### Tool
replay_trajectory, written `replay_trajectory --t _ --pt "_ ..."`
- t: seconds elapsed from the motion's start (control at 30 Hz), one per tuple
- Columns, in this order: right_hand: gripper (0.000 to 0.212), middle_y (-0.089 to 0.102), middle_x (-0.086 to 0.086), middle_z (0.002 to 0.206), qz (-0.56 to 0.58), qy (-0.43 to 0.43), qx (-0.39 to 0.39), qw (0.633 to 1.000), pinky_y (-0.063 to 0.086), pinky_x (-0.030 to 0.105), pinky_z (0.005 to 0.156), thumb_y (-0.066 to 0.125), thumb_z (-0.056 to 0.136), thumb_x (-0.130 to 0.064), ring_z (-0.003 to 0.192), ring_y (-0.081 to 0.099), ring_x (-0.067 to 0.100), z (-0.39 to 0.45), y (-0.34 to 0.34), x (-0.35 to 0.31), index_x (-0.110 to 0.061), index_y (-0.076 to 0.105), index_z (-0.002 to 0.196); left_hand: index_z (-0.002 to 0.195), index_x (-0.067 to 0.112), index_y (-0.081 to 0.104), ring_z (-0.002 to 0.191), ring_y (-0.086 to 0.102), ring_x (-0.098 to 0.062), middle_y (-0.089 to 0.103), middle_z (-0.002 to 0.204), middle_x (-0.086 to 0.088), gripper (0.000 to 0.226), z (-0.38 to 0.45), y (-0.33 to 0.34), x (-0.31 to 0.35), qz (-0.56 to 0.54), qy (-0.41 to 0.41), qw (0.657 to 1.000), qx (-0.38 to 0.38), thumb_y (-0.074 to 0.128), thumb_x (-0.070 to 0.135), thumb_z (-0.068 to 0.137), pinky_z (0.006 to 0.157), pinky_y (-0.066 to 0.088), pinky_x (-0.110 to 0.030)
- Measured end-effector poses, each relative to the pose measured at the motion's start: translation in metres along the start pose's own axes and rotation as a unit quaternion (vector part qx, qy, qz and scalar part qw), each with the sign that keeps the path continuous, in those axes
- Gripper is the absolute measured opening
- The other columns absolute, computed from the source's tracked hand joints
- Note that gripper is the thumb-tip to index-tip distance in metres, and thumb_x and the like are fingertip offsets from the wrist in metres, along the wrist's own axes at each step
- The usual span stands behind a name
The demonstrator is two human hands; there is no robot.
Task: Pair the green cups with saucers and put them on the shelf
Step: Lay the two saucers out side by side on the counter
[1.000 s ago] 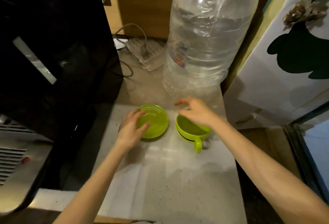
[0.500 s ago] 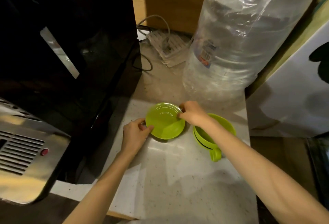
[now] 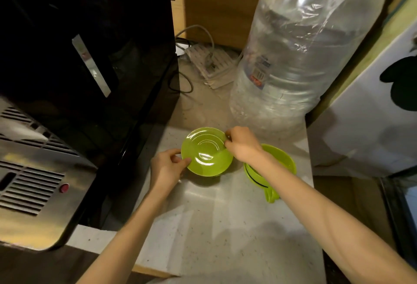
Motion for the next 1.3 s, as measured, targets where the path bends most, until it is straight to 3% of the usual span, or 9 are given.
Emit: replay_trajectory --t 0.13,0.27,0.37,0.43,0.57,0.77,1.17,1.3 --pt "0.022 0.066 0.025 0.101 0.002 -0.045 0.046 0.998 0.038 0.033 0.066 0.048 0.079 -0.011 0.097 0.061 0.041 -0.029 -0.012 -0.017 -0.002 0.065 0.091 0.086 0.019 0.068 0.035 0.049 0.000 0.057 0.045 0.006 0.014 -0.023 -0.019 0.000 -0.045 0.018 0.999 0.015 0.071 0.014 0.074 0.044 0.045 -0.013" --pt "0.018 0.067 0.021 0.102 -0.003 -0.063 0.074 0.995 0.045 0.036 0.074 0.050 0.084 -0.011 0.098 0.061 0.036 -0.063 -0.001 -0.025 0.000 0.063 0.091 0.086 0.020 0.067 0.037 0.051 -0.001 0.058 0.039 0.010 0.015 -0.045 -0.029 -0.019 -0.059 0.000 0.998 0.001 0.072 0.014 0.073 0.052 0.050 -0.027" --pt "0.016 0.066 0.019 0.102 -0.017 -0.049 0.068 0.996 0.045 0.037 0.070 0.051 0.084 -0.011 0.096 0.061 0.036 -0.083 0.019 -0.023 -0.002 0.062 0.093 0.086 0.015 0.069 0.039 0.054 -0.004 0.058 0.041 0.006 0.016 -0.055 -0.033 -0.038 -0.031 -0.015 0.999 -0.012 0.074 0.012 0.071 0.059 0.054 -0.032" --pt "0.010 0.067 0.020 0.098 -0.001 -0.045 0.051 0.998 0.041 0.035 0.064 0.052 0.081 -0.009 0.086 0.060 0.035 -0.092 0.038 -0.017 -0.005 0.061 0.084 0.088 0.011 0.071 0.050 0.056 -0.014 0.060 0.053 0.000 0.019 -0.062 -0.034 -0.047 -0.001 -0.008 1.000 -0.023 0.074 0.013 0.070 0.065 0.054 -0.038" --pt "0.022 0.071 0.015 0.099 0.042 -0.018 0.023 0.999 0.052 0.035 0.071 0.051 0.079 -0.007 0.094 0.064 0.034 -0.106 0.068 -0.003 -0.006 0.066 0.094 0.090 0.015 0.072 0.055 0.057 -0.016 0.063 0.060 -0.004 0.018 -0.077 -0.035 -0.057 0.058 0.026 0.997 -0.051 0.073 0.019 0.072 0.059 0.048 -0.030" --pt "0.025 0.070 0.017 0.102 0.082 0.019 0.009 0.996 0.052 0.038 0.080 0.053 0.081 -0.005 0.097 0.063 0.033 -0.118 0.088 0.007 -0.002 0.065 0.103 0.097 0.011 0.071 0.057 0.057 -0.014 0.061 0.061 0.000 0.024 -0.082 -0.033 -0.064 0.093 0.041 0.993 -0.065 0.070 0.019 0.075 0.055 0.045 -0.024" --pt "0.020 0.069 0.017 0.097 0.101 0.035 0.039 0.993 0.051 0.037 0.073 0.054 0.083 -0.007 0.092 0.062 0.033 -0.117 0.089 0.013 -0.004 0.066 0.098 0.104 0.010 0.069 0.076 0.063 -0.024 0.068 0.080 -0.010 0.026 -0.077 -0.026 -0.049 0.128 0.059 0.987 -0.079 0.064 0.019 0.080 0.072 0.050 -0.034" --pt "0.022 0.066 0.019 0.099 0.064 0.020 0.038 0.997 0.040 0.033 0.065 0.049 0.088 -0.017 0.093 0.061 0.035 -0.120 0.080 0.006 -0.002 0.063 0.096 0.103 0.013 0.066 0.084 0.061 -0.024 0.067 0.092 -0.005 0.029 -0.067 -0.024 -0.038 0.279 0.048 0.950 -0.129 0.059 0.032 0.083 0.073 0.051 -0.033"
Point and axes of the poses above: each hand's wrist, its own z-axis towards the middle knuckle, its own y-axis out of the palm, x = y × z, the point moved 7 cm from there along z, towards the middle knuckle
